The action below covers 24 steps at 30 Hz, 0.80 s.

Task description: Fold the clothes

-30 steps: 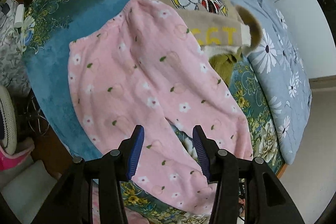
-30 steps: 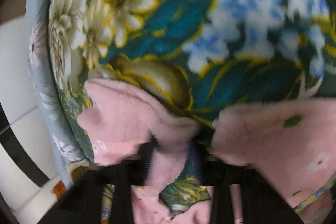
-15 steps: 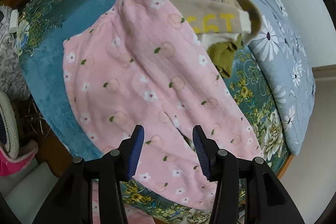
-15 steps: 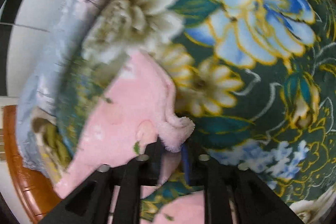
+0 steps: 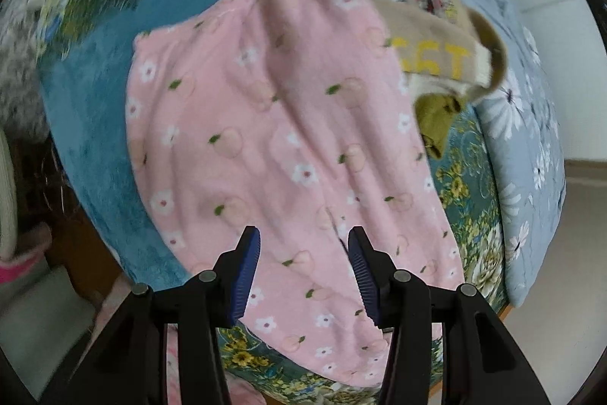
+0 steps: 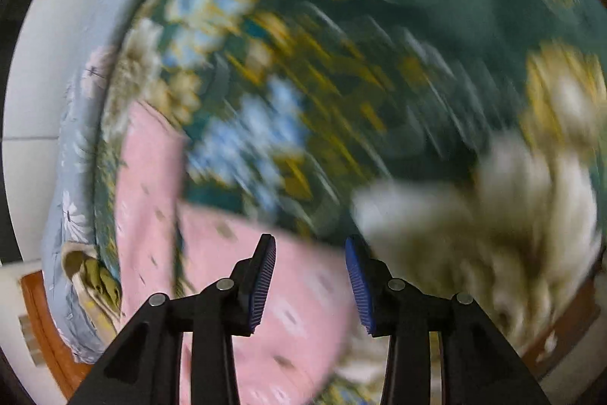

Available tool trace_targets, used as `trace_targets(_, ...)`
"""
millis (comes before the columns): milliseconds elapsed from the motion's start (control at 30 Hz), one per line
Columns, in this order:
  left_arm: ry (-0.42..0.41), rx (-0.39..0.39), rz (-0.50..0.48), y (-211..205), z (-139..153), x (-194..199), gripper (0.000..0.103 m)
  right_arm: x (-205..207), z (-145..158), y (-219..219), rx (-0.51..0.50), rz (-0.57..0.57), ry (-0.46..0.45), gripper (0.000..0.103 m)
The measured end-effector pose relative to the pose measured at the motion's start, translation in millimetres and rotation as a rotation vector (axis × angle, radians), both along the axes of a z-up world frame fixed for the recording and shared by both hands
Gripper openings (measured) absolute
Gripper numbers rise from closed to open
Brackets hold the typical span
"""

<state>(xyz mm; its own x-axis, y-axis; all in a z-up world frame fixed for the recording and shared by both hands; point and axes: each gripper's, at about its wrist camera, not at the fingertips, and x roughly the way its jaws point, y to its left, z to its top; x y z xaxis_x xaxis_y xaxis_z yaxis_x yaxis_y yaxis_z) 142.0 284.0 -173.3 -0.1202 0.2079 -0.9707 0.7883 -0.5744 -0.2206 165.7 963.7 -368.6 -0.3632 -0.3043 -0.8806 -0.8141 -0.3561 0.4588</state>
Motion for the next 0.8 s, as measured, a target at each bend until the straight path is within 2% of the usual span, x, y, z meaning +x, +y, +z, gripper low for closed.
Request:
trace_targets(133,-0.020,0.024,0.066,-21.7,-8.3,15.8,0.049,23.2,-27.6,-21.2,-0.097,-0.064,-0.029,0.041)
trace_targets(233,-0.012,0.011,0.081,-40.7,-5.8,24.7,0.049,20.8,-28.1,-26.7,-0.068,-0.130,-0.065,0.037)
trace_targets(333,-0.012,-0.001,0.098,-61.7,-8.7,33.6,0.049,12.5,-24.9,-30.3,-0.079,-0.127,-0.076,0.006)
trace_targets(367,-0.011,-0.006,0.104,-68.6,-9.6,36.6,0.049,7.7,-21.6,-32.5,-0.076,-0.102,-0.079,0.004)
trace_targets(433,-0.011,-0.011,0.118,-83.4,-12.1,42.8,0.049,0.8,-3.0,-33.0,-0.011,-0.054,-0.064,0.003)
trace_targets(500,-0.007,-0.024,0.139,-102.9,-16.2,52.5,0.049,12.5,15.7,-19.1,0.047,-0.132,-0.052,0.003)
trace_targets(600,-0.023,-0.051,0.167,-130.6,-27.0,67.3,0.049,31.6,17.1,-4.5,0.054,-0.217,-0.152,0.003)
trace_targets(700,-0.044,-0.059,0.222,-162.9,-45.2,84.7,0.049,34.0,26.6,-11.6,0.078,-0.173,-0.181,0.003)
trace_targets(800,-0.048,-0.029,0.304,-192.4,-68.1,97.9,0.049,25.7,47.8,-22.9,0.114,-0.126,-0.179,0.003)
